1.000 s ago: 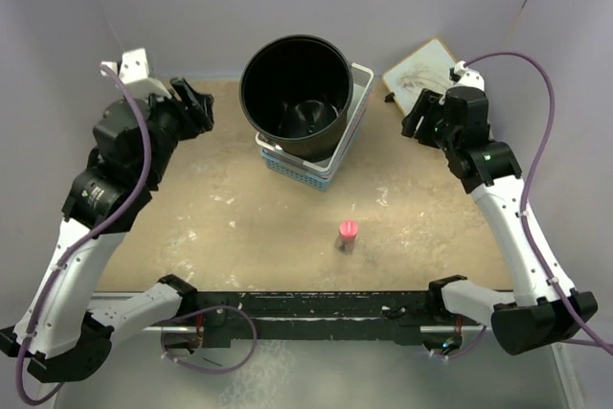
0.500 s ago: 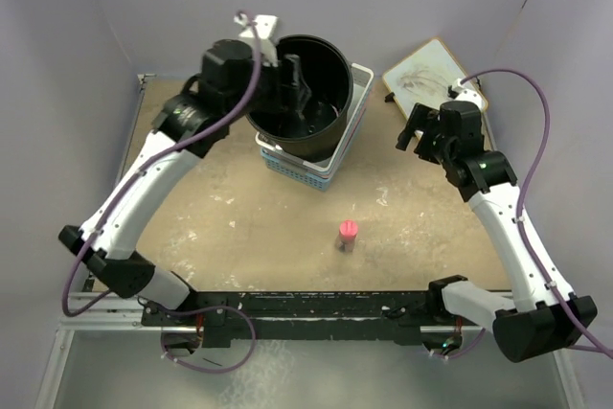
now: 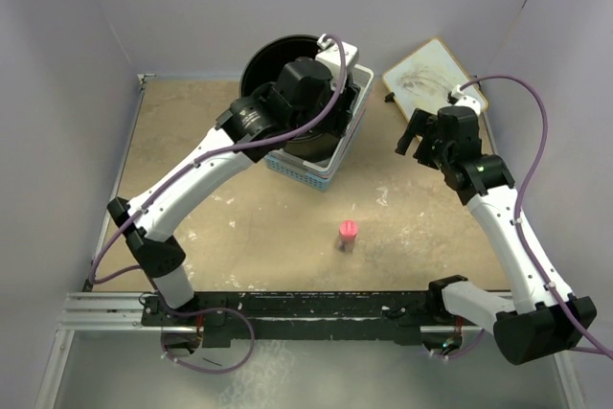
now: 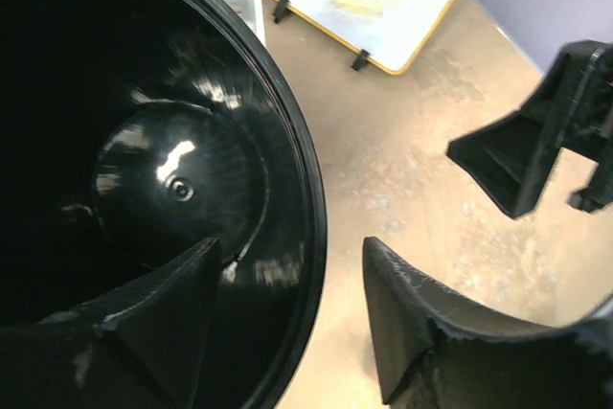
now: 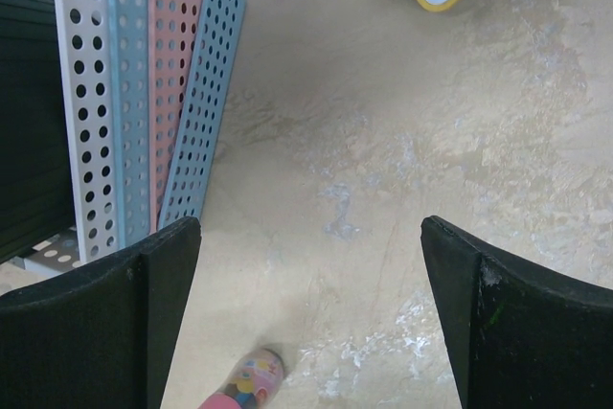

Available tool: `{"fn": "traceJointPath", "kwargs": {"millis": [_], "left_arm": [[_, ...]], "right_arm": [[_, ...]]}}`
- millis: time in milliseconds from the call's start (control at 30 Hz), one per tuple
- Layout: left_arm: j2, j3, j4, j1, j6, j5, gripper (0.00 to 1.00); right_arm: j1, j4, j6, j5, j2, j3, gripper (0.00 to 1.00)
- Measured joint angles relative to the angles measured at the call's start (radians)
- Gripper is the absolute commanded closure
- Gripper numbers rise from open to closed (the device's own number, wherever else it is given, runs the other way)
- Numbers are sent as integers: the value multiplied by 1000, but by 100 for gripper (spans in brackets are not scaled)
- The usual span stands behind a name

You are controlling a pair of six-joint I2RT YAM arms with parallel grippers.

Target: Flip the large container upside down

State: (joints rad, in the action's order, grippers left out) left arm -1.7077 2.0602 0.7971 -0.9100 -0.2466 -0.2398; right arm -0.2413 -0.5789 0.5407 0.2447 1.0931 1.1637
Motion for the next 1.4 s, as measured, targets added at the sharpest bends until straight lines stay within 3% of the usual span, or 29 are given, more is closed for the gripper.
{"fn": "traceJointPath", "kwargs": {"millis": [133,333,667,833,1200,1400], "left_arm": [[-56,52,12,-5,24,-58,62],[-135,110,59,-31,57,-110,100],[-107,165,84,-53,93,-219,100],[148,-24,-77,-55,91,-286,100],[561,-125,-349,-59,117,-561,100],[634,-187,-375,-59,125,-721,100]], "right_arm": [[0,0,3,0,0,-4,0],[0,0,6,0,3,-11,1],[0,1,6,0,20,-10,1],[0,1,6,0,20,-10,1],[0,19,-2,-16,20,-10,2],[0,148,-59,-238,0,-58,0]]}}
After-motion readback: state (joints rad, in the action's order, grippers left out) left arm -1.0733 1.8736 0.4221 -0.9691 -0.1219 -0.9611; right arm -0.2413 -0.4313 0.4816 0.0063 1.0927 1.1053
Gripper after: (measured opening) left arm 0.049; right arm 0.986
